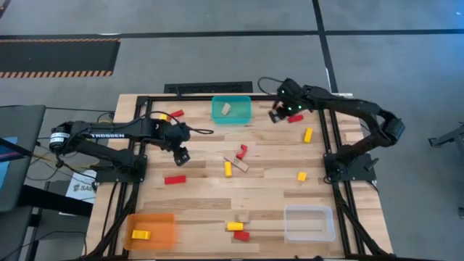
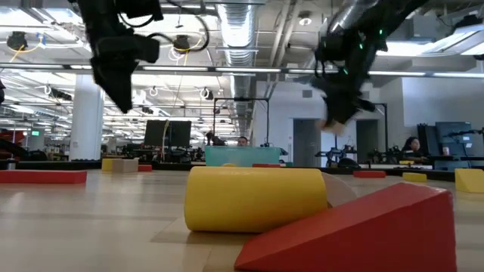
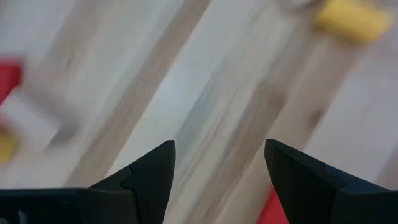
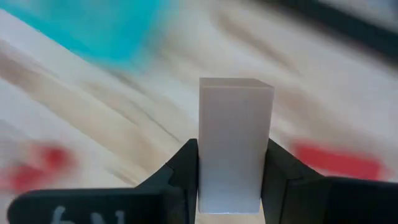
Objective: Sort & place blocks by color
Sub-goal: Put the light brown block into the blue bin
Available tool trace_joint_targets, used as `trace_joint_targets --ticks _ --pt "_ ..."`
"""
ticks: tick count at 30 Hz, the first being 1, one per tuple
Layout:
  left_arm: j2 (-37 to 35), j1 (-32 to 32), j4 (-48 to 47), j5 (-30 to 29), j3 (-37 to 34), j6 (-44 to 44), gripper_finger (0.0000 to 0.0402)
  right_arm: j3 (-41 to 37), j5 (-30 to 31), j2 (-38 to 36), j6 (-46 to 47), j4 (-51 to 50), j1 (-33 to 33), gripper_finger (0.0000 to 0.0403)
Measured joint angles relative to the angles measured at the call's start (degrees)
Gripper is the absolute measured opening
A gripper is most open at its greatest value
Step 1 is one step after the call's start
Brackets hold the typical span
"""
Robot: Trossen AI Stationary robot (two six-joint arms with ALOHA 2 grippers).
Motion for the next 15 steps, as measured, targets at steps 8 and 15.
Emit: trace_joint_targets --ticks 8,15 --pt "-0.39 3.3 -5.99 -6.41 0.0 -7.19 0.0235 7.09 -3.9 7.95 6.71 23.76 7.69 0.0118" --pt "-0.79 12.06 -9.91 -4.94 -0.02 -11.62 0.0235 22.33 -6.09 24.67 4.73 20.19 7.32 0.0118"
